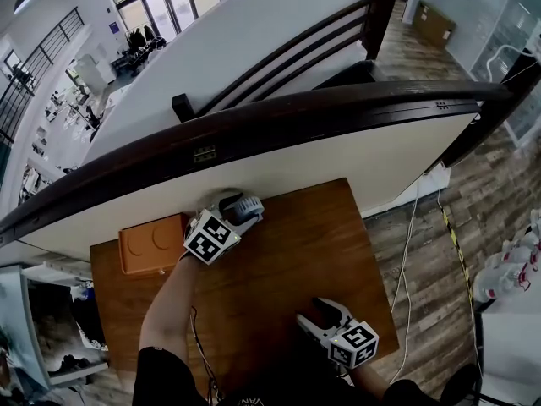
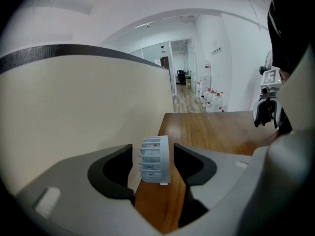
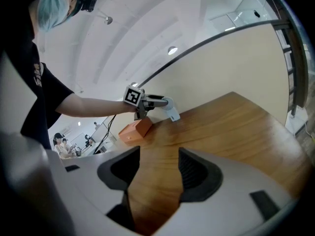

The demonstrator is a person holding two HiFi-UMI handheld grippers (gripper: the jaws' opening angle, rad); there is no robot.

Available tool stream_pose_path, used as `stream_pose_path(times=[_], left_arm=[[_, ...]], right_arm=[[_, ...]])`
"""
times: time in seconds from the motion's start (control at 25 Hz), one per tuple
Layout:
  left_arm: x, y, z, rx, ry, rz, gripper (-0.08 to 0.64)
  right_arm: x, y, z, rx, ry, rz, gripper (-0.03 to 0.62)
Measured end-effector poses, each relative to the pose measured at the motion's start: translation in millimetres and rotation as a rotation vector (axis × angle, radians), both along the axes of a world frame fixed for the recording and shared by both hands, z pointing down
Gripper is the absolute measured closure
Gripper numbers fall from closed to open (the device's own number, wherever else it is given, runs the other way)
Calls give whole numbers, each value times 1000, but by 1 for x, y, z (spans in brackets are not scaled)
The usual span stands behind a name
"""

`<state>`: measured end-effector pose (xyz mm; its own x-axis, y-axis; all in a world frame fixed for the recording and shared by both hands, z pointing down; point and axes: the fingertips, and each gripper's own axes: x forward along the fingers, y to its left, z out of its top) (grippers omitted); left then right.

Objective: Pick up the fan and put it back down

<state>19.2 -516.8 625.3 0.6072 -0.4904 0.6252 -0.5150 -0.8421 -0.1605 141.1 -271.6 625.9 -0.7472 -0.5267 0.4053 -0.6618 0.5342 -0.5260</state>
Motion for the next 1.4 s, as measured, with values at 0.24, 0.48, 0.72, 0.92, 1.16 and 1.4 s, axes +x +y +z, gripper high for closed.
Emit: stream_pose_path(times=[0.24,0.48,0.72,0.92,1.16,1.4], left_arm=[[-8,13,-11,25,2,-35,292],[-20,36,-42,80,41,-47,283],[-33,77,-84,136,126,-70,284],[-54,117,-118,196,208,-109,285],[-83,179,-143,249,271,-140,361],[-121,241,-158,286,333,-218,515]], right_arm=[[0,6,-9,36,23,-9,376],[-17,17,-36,77,54,-27,376],[-32,37,-54,144,84,-35,376],[-43,47,-79,193,94,22,376],[-62,73,-94,254,101,41,376],[-84,100,-116,300,103,93,376]])
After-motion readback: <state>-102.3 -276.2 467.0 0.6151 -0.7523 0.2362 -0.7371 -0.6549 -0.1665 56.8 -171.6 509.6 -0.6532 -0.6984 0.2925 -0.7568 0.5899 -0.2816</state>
